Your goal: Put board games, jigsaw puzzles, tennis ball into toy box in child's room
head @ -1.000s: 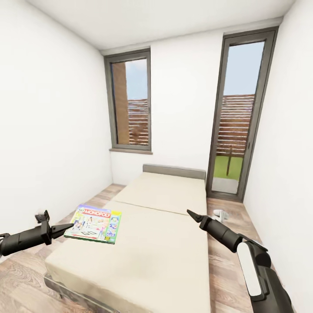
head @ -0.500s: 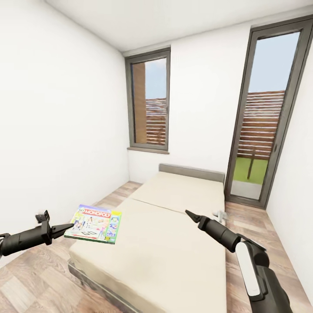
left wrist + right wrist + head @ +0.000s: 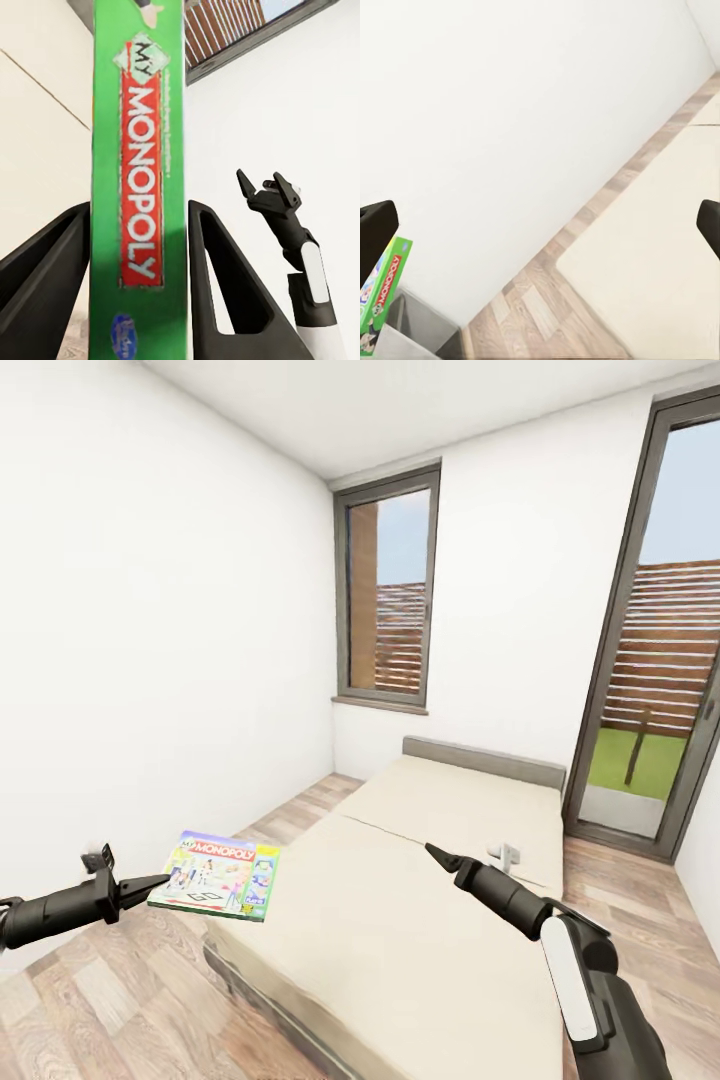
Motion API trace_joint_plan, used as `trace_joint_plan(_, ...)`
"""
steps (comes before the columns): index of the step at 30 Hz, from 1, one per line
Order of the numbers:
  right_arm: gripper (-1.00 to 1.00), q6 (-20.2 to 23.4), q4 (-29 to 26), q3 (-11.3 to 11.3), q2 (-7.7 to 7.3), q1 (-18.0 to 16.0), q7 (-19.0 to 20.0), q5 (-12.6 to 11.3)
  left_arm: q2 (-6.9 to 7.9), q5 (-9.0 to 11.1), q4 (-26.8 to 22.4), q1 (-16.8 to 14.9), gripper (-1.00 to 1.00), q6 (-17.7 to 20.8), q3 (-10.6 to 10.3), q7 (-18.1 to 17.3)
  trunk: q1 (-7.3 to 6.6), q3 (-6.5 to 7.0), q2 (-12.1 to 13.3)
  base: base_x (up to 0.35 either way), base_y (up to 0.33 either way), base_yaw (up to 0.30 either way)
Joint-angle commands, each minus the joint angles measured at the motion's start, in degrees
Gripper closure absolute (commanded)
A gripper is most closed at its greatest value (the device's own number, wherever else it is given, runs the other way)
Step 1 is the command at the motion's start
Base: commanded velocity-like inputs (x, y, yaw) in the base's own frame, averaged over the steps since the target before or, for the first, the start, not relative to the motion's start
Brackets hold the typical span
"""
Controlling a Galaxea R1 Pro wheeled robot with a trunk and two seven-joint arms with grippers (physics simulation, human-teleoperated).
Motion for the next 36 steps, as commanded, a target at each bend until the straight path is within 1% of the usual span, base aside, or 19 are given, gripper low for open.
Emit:
trace_joint_plan(1, -1.00, 0.42, -0.03, -0.16, 0.06, -0.05, 0.15, -0.17, 0.00, 0.16, 0.02, -0.06, 1.00, 0.62, 0.00, -0.16, -0.22, 0.06, 0.34, 0.000, 0.000, 0.268)
trace_joint_plan(17, -1.00, -0.07, 0.02, -0.16, 0.06, -0.05, 0.07, -0.11, -0.08, 0.16, 0.01, -0.06, 1.00, 0.62, 0.00, 0.08, -3.73, 2.36, 6.76, 0.000, 0.000, 0.268)
trace_joint_plan(24, -1.00, -0.11, 1.56, -0.18, 0.06, -0.05, 0.14, -0.03, -0.17, 0.04, 0.02, -0.06, 1.00, 0.54, 0.00, 0.08, -5.27, 3.37, 9.57, 0.000, 0.000, 0.268)
trace_joint_plan(36, -1.00, -0.19, 1.83, -0.16, 0.06, -0.05, 0.09, 0.06, -0.18, -0.19, 0.04, -0.06, 1.00, 0.53, 0.00, 0.10, -7.90, 5.10, 14.38, 0.000, 0.000, 0.268)
